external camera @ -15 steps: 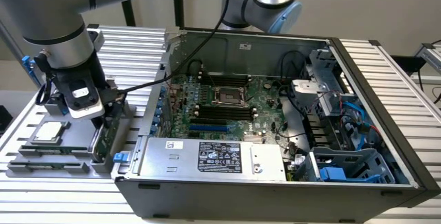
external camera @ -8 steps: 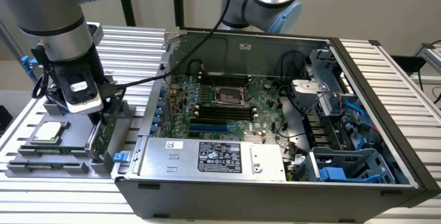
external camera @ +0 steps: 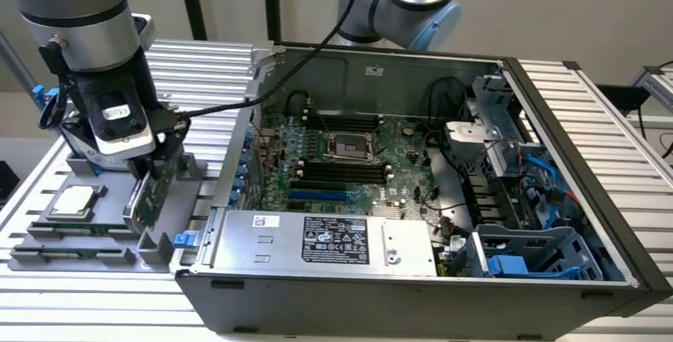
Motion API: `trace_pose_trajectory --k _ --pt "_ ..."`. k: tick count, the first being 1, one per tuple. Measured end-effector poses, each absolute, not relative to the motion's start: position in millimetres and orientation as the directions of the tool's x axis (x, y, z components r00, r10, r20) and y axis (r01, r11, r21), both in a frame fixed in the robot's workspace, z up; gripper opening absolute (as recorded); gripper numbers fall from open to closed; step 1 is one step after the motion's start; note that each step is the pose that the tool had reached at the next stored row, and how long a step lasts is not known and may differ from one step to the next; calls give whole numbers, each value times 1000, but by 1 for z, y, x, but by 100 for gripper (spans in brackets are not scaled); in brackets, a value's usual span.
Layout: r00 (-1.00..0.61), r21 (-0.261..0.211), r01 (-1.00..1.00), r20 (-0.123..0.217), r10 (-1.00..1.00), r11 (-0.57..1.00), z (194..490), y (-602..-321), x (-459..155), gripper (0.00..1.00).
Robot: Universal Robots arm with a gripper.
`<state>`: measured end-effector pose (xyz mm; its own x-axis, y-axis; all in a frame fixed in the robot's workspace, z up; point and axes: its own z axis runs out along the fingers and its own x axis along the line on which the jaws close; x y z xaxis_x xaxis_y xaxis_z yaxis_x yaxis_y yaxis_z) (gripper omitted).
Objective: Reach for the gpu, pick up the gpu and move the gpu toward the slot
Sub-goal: 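Pick up the gpu and move the gpu toward the slot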
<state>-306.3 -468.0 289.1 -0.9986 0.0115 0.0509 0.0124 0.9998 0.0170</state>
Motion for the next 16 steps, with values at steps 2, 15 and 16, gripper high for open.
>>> trace_pose_trajectory --k 2,15,16 --pt "-998 17 13 56 12 1000 298 -468 -304 26" --pt "-997 17 13 77 12 1000 357 -468 -280 26" --pt "-997 17 13 78 12 1000 361 -468 -278 26"
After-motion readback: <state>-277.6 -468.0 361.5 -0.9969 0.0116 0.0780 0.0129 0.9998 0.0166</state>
